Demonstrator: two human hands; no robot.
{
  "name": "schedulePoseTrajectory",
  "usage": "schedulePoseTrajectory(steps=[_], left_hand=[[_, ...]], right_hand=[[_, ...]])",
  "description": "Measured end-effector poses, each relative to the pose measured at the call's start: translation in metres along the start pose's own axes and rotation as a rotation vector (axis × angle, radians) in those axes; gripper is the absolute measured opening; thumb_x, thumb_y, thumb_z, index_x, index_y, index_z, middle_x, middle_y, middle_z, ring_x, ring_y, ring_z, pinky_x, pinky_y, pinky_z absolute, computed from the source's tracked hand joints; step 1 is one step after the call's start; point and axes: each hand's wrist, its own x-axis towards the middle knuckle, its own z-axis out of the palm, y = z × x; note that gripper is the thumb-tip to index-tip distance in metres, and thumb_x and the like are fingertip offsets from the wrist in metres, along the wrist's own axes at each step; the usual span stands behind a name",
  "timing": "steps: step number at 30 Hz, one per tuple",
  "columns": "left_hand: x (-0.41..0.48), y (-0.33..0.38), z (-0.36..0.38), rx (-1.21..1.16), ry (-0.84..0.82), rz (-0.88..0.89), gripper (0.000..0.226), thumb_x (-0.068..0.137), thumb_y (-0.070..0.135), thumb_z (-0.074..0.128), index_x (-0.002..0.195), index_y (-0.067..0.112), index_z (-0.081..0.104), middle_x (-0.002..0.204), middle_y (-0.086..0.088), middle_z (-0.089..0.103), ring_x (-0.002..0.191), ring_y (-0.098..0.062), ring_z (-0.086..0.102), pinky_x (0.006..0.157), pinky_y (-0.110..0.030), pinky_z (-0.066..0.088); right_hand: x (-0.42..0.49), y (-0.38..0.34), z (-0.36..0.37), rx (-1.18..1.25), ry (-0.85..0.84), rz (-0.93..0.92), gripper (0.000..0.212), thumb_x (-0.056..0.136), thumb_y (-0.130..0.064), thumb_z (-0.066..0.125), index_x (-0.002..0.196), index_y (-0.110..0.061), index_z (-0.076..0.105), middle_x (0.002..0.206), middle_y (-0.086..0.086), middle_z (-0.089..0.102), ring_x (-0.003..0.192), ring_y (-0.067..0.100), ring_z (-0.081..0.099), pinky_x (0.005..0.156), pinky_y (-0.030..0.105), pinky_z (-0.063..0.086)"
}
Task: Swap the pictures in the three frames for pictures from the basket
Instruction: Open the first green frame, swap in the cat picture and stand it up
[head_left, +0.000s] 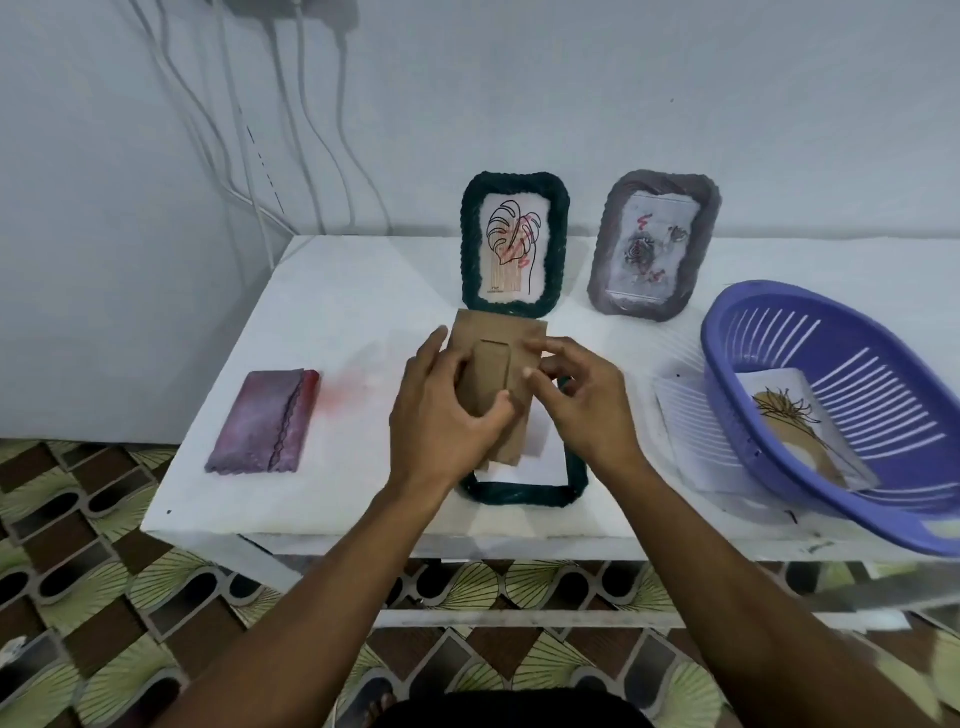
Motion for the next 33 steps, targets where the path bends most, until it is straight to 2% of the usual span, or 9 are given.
schedulePoseTrajectory(steps=[5, 8, 11, 18, 22, 25, 28, 30, 33], left_hand=[[0.003, -0.009, 0.005, -0.289, -0.148, -0.033, 0.027, 0.089, 0.030, 0.066, 0.115, 0.028, 0.062, 0.119, 0.012, 0.062, 0.102, -0.004, 0.058, 0.079, -0.017, 0.048], [0.007, -0.030, 0.006, -0.212, -0.225, 0.082, 0.030, 0.089, 0.017, 0.065, 0.118, 0.025, 0.064, 0.114, 0.012, 0.062, 0.101, -0.004, 0.055, 0.084, -0.018, 0.042], [0.008, -0.040, 0.010, -0.151, -0.258, 0.111, 0.035, 0.088, 0.016, 0.067, 0.121, 0.026, 0.063, 0.111, 0.016, 0.057, 0.102, 0.001, 0.048, 0.087, -0.010, 0.035], [0.006, -0.049, 0.019, -0.153, -0.247, 0.114, 0.036, 0.085, 0.017, 0.071, 0.119, 0.024, 0.064, 0.112, 0.014, 0.058, 0.107, -0.004, 0.048, 0.089, -0.006, 0.032], [0.007, -0.053, 0.022, -0.140, -0.239, 0.126, 0.036, 0.084, 0.017, 0.072, 0.119, 0.022, 0.064, 0.114, 0.009, 0.061, 0.107, -0.005, 0.047, 0.091, -0.010, 0.033], [0.007, -0.059, 0.024, -0.105, -0.241, 0.155, 0.035, 0.085, 0.023, 0.070, 0.120, 0.021, 0.064, 0.115, 0.005, 0.063, 0.109, -0.008, 0.047, 0.093, -0.025, 0.039], [0.006, -0.066, 0.029, 0.014, -0.234, 0.201, 0.039, 0.085, 0.035, 0.061, 0.122, 0.022, 0.064, 0.117, 0.004, 0.062, 0.114, -0.013, 0.042, 0.094, -0.037, 0.039], [0.004, -0.069, 0.032, 0.109, -0.217, 0.228, 0.042, 0.086, 0.039, 0.056, 0.124, 0.023, 0.062, 0.120, 0.006, 0.058, 0.118, -0.015, 0.038, 0.093, -0.039, 0.035], [0.003, -0.071, 0.035, 0.179, -0.211, 0.250, 0.045, 0.087, 0.044, 0.049, 0.125, 0.023, 0.061, 0.124, 0.007, 0.056, 0.122, -0.016, 0.035, 0.093, -0.036, 0.030]], right_hand=[[0.002, 0.017, -0.021, 0.151, -0.047, 0.191, 0.018, 0.087, -0.012, 0.068, 0.101, -0.024, 0.071, 0.078, -0.008, 0.069, 0.075, 0.001, 0.062, 0.075, 0.025, 0.049], [0.001, 0.026, -0.029, 0.127, -0.084, 0.238, 0.018, 0.088, -0.013, 0.068, 0.101, -0.025, 0.071, 0.083, -0.009, 0.069, 0.082, 0.003, 0.062, 0.072, 0.018, 0.047], [0.000, 0.029, -0.029, 0.103, -0.103, 0.227, 0.018, 0.088, -0.009, 0.067, 0.102, -0.021, 0.070, 0.087, -0.013, 0.068, 0.078, -0.008, 0.060, 0.065, 0.005, 0.043], [-0.002, 0.038, -0.022, 0.085, -0.103, 0.251, 0.019, 0.090, -0.011, 0.065, 0.105, -0.021, 0.070, 0.095, -0.005, 0.071, 0.081, -0.014, 0.059, 0.066, 0.000, 0.041], [-0.002, 0.042, -0.019, 0.036, -0.118, 0.234, 0.020, 0.090, -0.014, 0.065, 0.104, -0.027, 0.068, 0.093, -0.005, 0.070, 0.088, -0.006, 0.062, 0.076, 0.006, 0.043], [-0.003, 0.050, -0.017, -0.159, -0.106, 0.145, 0.021, 0.089, -0.019, 0.066, 0.106, -0.033, 0.067, 0.090, -0.013, 0.066, 0.093, 0.007, 0.060, 0.090, 0.026, 0.045], [-0.008, 0.061, -0.013, -0.463, -0.060, -0.042, 0.023, 0.088, -0.025, 0.065, 0.110, -0.030, 0.068, 0.097, -0.013, 0.064, 0.101, 0.016, 0.047, 0.083, 0.036, 0.037], [-0.011, 0.068, -0.011, -0.574, -0.050, -0.105, 0.023, 0.088, -0.028, 0.063, 0.111, -0.027, 0.068, 0.107, -0.007, 0.063, 0.105, 0.019, 0.043, 0.078, 0.034, 0.029], [-0.013, 0.074, -0.010, -0.635, -0.045, -0.126, 0.021, 0.088, -0.029, 0.063, 0.108, -0.028, 0.069, 0.115, -0.007, 0.060, 0.110, 0.019, 0.041, 0.078, 0.033, 0.025]])
